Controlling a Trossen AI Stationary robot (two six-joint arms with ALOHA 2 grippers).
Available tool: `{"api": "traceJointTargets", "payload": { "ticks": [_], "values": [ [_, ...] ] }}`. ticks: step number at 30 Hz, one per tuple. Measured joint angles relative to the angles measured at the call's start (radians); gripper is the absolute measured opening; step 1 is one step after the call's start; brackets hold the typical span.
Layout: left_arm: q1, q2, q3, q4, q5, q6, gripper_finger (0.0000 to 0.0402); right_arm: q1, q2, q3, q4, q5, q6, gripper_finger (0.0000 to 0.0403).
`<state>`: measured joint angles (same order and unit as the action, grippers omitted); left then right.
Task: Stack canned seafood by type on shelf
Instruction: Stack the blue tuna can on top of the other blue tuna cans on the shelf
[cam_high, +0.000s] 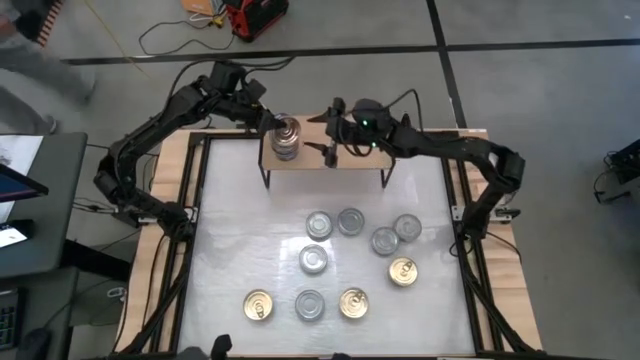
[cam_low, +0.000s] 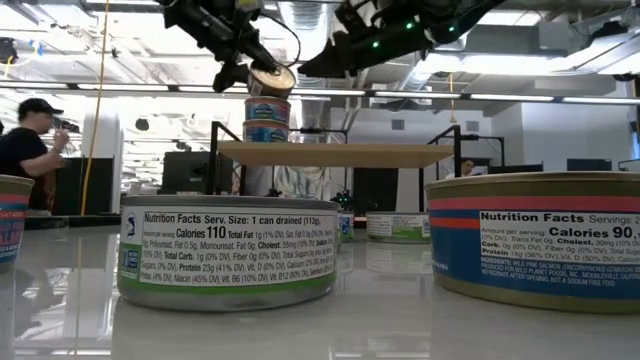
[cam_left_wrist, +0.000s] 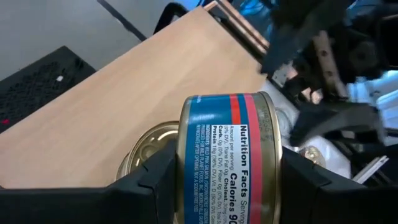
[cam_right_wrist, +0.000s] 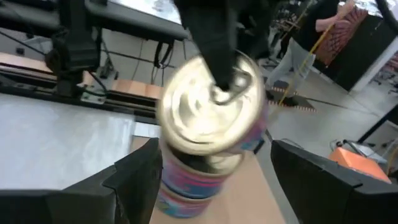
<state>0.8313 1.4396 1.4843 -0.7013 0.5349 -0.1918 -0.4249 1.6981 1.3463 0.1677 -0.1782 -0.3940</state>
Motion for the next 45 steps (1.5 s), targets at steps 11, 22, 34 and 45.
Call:
{"api": "traceJointTargets", "payload": {
  "ticks": [11,22,34,45],
  "values": [
    [0.011,0.002,-0.029,0.071,0.039,-0.072,0.0189,-0.044,0.025,0.033,-0.030,-0.100,0.000,0.0331],
    [0.011,0.002,-0.029,0.072,0.010,-0.064,0.0199,-0.056,0.025,0.033,-0.021,-0.114,-0.040,0.0331],
    [0.011,0.002,-0.027,0.054,-0.015,-0.037,0.0240,-0.055,0.025,0.033,-0.035,-0.137,-0.014,0.0330],
    [0.011,0.002,-0.027,0.032,-0.014,-0.010,0.0274,-0.055,0.025,0.033,-0.041,-0.138,-0.011,0.0331]
  ]
}}
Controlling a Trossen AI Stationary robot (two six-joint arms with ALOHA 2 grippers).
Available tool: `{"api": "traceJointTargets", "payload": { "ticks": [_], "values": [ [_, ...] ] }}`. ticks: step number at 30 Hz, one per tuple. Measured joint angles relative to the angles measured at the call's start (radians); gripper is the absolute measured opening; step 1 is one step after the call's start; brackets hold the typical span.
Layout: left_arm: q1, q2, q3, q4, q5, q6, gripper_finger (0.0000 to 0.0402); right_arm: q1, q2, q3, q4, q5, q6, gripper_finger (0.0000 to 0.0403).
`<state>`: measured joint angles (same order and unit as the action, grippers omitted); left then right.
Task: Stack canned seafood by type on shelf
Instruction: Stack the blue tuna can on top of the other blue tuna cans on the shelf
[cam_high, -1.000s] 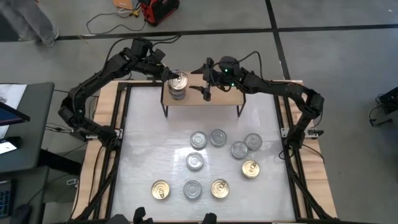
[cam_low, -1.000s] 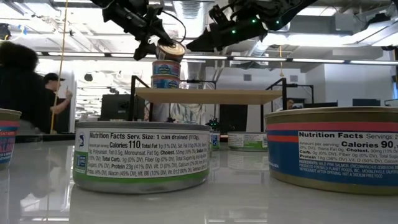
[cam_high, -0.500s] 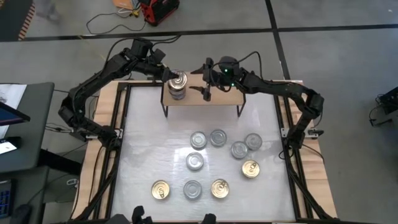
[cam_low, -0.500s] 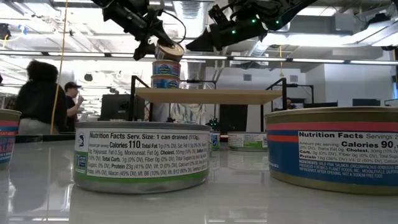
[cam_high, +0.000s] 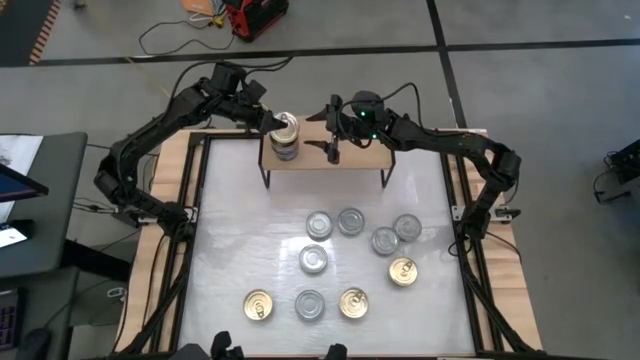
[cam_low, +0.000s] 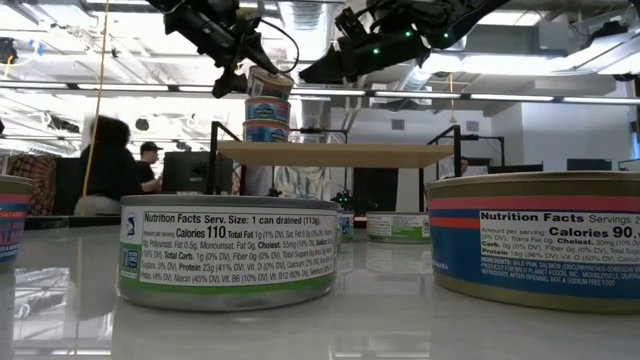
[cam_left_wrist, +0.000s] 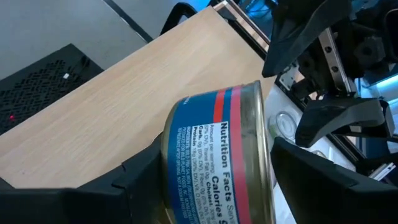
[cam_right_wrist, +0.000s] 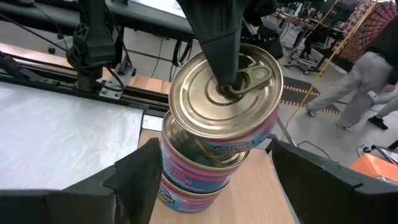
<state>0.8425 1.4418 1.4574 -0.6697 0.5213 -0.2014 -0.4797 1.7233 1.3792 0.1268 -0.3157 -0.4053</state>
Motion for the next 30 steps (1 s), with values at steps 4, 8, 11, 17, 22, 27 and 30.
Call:
{"api": "traceJointTargets", "payload": {
  "ticks": [4,8,11,17,22,27,30],
  "values": [
    [0.000,0.000,0.000,-0.010,-0.011,0.032,0.0282,0.000,0.000,0.000,0.000,0.000,0.005,0.0331],
    [0.000,0.000,0.000,-0.030,-0.051,0.065,0.0291,0.002,0.000,0.000,-0.003,0.000,0.007,0.0330],
    [0.000,0.000,0.000,-0.033,-0.056,0.075,0.0297,0.002,0.000,0.000,-0.003,0.000,0.007,0.0330],
    [0.006,0.000,0.000,-0.054,-0.055,0.107,0.0298,0.002,0.000,0.000,-0.019,0.000,0.007,0.0330],
    [0.004,0.000,0.000,-0.060,-0.055,0.119,0.0298,0.003,0.000,0.000,-0.022,0.000,0.007,0.0331],
    [0.003,-0.002,0.001,-0.069,-0.086,0.147,0.0298,0.007,0.000,0.000,-0.021,0.000,0.006,0.0330],
    [0.002,-0.002,0.002,-0.068,-0.100,0.161,0.0298,0.008,0.000,0.000,-0.019,0.000,0.006,0.0330]
  ]
}}
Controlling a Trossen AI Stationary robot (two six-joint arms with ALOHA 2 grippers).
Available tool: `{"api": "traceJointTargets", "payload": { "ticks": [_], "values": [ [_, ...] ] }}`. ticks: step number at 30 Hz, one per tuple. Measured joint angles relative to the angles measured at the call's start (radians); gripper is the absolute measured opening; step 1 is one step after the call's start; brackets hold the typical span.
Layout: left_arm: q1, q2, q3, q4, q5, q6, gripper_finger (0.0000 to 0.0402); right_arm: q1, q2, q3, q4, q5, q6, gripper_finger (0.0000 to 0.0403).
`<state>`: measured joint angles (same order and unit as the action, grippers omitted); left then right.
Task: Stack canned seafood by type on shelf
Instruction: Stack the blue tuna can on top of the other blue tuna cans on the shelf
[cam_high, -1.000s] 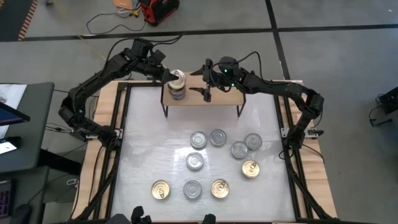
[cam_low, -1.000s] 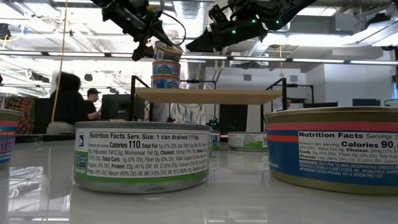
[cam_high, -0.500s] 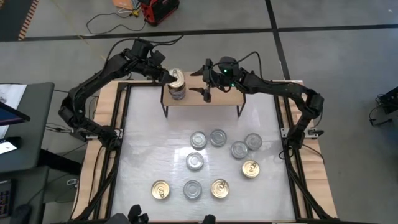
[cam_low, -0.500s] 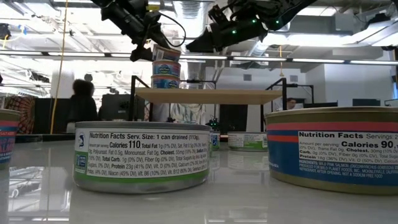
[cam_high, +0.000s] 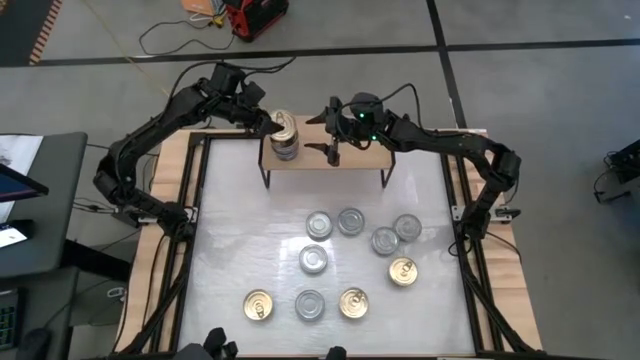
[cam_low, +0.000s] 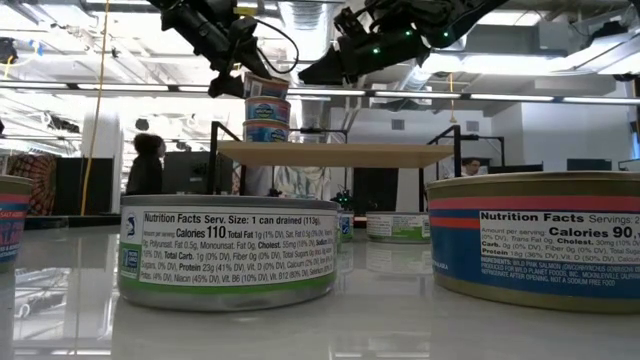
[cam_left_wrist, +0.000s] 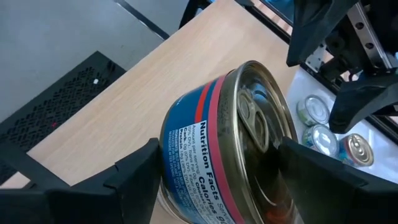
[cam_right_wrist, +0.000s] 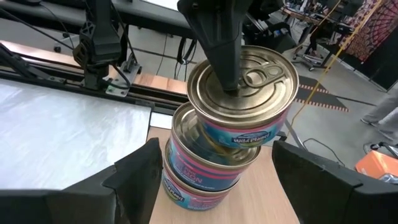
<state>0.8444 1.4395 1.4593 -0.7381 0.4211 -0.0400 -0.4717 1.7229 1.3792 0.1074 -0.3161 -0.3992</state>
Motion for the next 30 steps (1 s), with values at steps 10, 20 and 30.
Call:
{"api": "traceJointTargets", "payload": {
  "ticks": [10,20,30],
  "values": [
    [0.022,0.000,0.000,-0.007,0.031,0.043,0.0298,0.000,0.000,0.000,0.000,0.000,0.006,0.0330],
    [0.010,0.002,-0.003,-0.015,0.098,0.049,0.0325,0.003,0.000,0.000,-0.006,0.000,0.006,0.0330],
    [0.003,0.002,-0.003,-0.016,0.040,0.064,0.0372,0.008,0.000,0.000,-0.013,0.000,0.001,0.0330]
  ]
}}
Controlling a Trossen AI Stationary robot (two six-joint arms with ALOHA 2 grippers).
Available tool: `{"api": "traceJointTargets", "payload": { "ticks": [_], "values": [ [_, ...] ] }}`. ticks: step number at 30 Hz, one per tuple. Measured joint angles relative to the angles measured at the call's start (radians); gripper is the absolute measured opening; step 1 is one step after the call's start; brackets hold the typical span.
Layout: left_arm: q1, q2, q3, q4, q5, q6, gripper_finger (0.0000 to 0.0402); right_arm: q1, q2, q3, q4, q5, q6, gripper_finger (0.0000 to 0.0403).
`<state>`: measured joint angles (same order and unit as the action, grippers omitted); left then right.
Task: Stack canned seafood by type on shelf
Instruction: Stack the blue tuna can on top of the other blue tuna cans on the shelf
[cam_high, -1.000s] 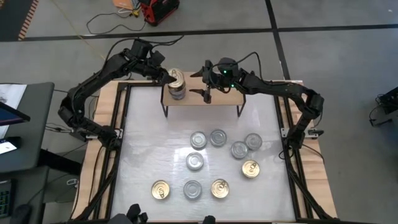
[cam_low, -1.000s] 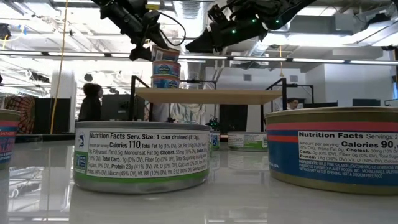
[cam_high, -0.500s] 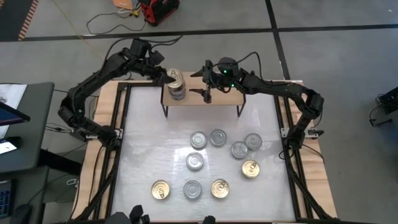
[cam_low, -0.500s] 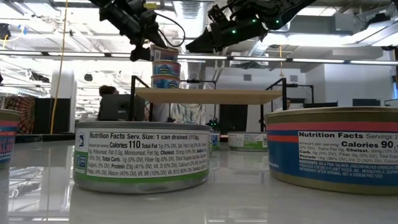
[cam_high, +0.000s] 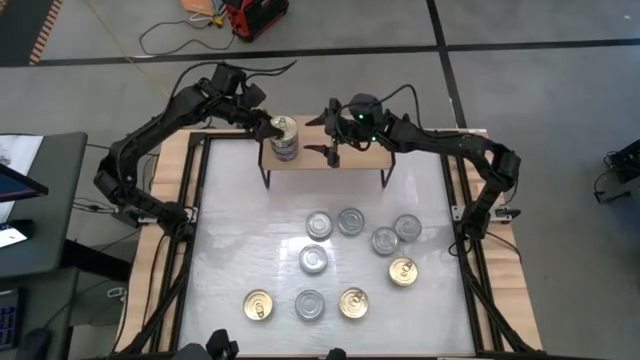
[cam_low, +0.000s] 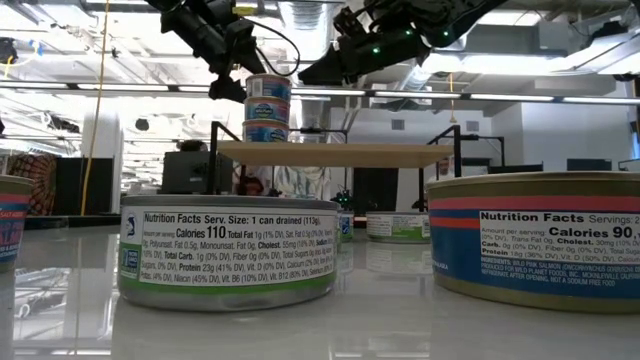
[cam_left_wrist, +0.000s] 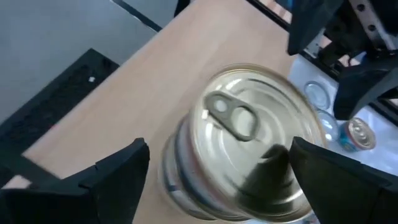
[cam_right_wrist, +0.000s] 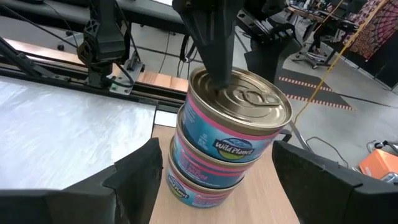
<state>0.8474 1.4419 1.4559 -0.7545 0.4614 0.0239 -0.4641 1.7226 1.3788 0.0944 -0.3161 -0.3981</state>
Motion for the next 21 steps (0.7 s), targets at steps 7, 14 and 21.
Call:
{"api": "traceJointTargets", "payload": {
  "ticks": [7,14,21],
  "values": [
    [-0.001,-0.055,0.000,0.009,-0.089,0.108,0.0373,0.000,-0.006,0.000,-0.008,0.020,-0.010,0.0330],
    [-0.047,-0.176,0.000,0.059,-0.206,0.229,0.0373,-0.003,-0.086,-0.002,-0.037,0.038,-0.019,0.0330],
    [-0.325,-0.259,0.001,-0.071,-0.418,0.343,0.0373,0.085,-0.160,-0.080,-0.144,0.207,-0.040,0.0330]
  ]
}}
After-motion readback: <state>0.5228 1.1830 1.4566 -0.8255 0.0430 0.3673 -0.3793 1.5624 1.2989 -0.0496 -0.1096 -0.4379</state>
